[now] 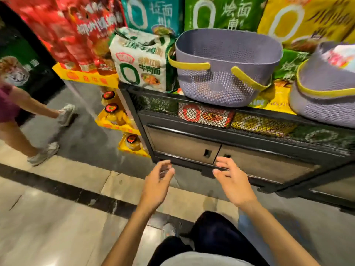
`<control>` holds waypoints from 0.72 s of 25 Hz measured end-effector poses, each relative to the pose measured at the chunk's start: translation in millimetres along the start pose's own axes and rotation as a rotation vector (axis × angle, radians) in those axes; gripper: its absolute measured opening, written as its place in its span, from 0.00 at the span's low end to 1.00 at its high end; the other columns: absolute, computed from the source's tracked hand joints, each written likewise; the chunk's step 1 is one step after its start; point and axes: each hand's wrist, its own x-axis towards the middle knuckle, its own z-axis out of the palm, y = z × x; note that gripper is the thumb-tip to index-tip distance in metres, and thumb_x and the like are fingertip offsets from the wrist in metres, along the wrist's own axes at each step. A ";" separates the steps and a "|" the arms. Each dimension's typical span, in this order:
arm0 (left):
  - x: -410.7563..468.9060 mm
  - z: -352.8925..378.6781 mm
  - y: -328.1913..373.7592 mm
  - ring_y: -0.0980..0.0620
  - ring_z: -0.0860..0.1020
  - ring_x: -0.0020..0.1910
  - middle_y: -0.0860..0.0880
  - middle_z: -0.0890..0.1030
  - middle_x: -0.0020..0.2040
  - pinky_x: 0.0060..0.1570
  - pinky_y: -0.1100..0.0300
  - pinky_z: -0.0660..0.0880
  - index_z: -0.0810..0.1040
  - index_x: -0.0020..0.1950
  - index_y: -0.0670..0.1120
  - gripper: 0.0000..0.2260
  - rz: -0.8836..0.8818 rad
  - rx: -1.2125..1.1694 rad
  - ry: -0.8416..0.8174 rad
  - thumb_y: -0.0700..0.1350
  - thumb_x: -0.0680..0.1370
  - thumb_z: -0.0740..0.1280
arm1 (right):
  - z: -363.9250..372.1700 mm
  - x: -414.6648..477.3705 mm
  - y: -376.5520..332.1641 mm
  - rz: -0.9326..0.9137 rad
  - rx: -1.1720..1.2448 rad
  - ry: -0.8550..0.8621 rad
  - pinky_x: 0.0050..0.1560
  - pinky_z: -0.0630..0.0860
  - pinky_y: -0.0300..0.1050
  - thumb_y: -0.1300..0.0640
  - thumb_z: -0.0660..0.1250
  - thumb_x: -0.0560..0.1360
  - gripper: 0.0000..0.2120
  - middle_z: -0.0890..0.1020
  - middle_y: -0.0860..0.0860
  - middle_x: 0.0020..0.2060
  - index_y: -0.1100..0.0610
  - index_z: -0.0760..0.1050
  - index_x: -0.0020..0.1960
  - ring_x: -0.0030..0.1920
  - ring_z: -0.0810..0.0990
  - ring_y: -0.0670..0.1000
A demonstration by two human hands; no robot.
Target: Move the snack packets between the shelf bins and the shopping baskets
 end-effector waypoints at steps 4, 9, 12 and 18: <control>92.5 -3.8 78.6 0.58 0.78 0.53 0.52 0.81 0.53 0.53 0.71 0.71 0.74 0.58 0.52 0.09 0.246 0.021 -0.113 0.42 0.79 0.64 | -16.0 46.5 -48.9 -0.094 0.176 0.243 0.44 0.70 0.24 0.60 0.65 0.77 0.14 0.78 0.48 0.56 0.44 0.69 0.56 0.42 0.78 0.36; 166.7 9.6 165.8 0.57 0.80 0.52 0.53 0.82 0.52 0.52 0.67 0.74 0.76 0.54 0.56 0.09 0.591 -0.162 -0.070 0.53 0.75 0.63 | -68.6 100.1 -111.5 -0.394 0.374 0.373 0.50 0.74 0.32 0.54 0.66 0.73 0.11 0.82 0.45 0.50 0.42 0.74 0.53 0.51 0.80 0.43; 215.8 8.4 218.2 0.61 0.79 0.52 0.56 0.81 0.52 0.51 0.71 0.72 0.75 0.54 0.56 0.08 0.797 -0.092 -0.029 0.52 0.76 0.61 | -113.0 138.7 -155.2 -0.533 0.401 0.334 0.48 0.76 0.34 0.49 0.66 0.73 0.08 0.82 0.46 0.50 0.43 0.76 0.52 0.51 0.80 0.44; 304.3 8.3 243.2 0.59 0.78 0.52 0.58 0.81 0.53 0.53 0.60 0.74 0.77 0.58 0.54 0.17 0.845 0.461 -0.070 0.59 0.75 0.58 | -157.2 255.8 -202.1 -0.449 -0.380 -0.035 0.49 0.73 0.36 0.50 0.65 0.76 0.13 0.80 0.45 0.52 0.47 0.72 0.60 0.48 0.79 0.42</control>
